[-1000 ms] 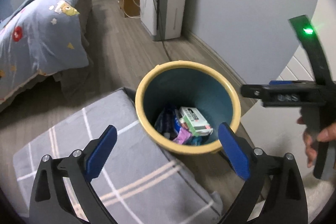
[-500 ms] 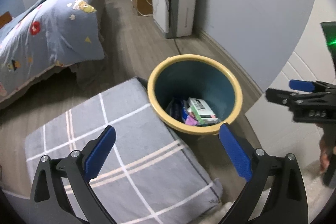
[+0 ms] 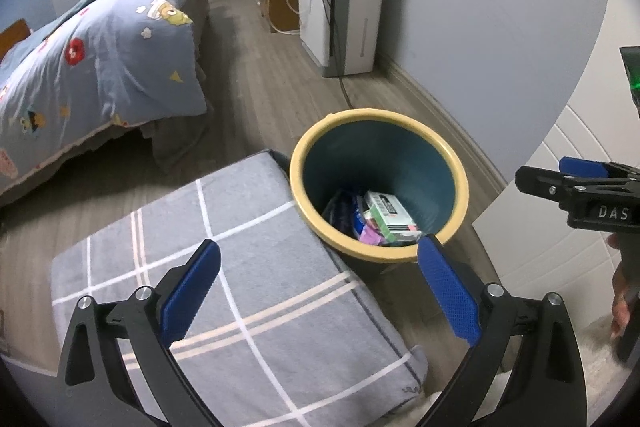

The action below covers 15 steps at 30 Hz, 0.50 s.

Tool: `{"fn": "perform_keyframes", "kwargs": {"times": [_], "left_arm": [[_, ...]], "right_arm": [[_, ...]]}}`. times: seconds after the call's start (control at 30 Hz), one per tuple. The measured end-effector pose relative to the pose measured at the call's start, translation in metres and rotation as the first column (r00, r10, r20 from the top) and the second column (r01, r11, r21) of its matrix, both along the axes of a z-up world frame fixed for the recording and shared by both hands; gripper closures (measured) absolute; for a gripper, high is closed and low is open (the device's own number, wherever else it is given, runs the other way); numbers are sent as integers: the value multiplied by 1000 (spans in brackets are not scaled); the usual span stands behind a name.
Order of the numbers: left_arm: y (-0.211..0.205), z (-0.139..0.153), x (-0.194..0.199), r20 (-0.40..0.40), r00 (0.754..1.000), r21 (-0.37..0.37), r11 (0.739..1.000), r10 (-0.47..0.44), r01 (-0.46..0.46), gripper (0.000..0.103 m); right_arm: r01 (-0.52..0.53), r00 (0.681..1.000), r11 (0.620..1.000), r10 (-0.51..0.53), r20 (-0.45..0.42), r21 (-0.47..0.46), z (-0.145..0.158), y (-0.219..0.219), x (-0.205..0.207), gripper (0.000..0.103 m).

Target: Collect trash

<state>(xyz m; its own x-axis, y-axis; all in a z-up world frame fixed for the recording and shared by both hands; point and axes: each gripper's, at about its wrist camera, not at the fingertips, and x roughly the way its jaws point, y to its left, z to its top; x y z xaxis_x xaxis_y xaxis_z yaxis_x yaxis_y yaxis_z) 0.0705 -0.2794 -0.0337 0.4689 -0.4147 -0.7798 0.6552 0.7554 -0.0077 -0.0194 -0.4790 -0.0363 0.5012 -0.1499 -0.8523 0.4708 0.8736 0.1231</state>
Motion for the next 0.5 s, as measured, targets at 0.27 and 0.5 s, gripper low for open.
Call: {"fn": "perform_keyframes", "kwargs": {"times": [0.27,0.5], "left_arm": [[-2,1,-3,5,1000,2,1000,-12,12,5],[-3,2,-2,2,1000,-1,1000,-11,11,5]], "right_arm": [[-14,1000,1000,14,-7,-21,2,5,2,6],[-11,1000,1000,11,-8,-16,2,3,2,6]]}}
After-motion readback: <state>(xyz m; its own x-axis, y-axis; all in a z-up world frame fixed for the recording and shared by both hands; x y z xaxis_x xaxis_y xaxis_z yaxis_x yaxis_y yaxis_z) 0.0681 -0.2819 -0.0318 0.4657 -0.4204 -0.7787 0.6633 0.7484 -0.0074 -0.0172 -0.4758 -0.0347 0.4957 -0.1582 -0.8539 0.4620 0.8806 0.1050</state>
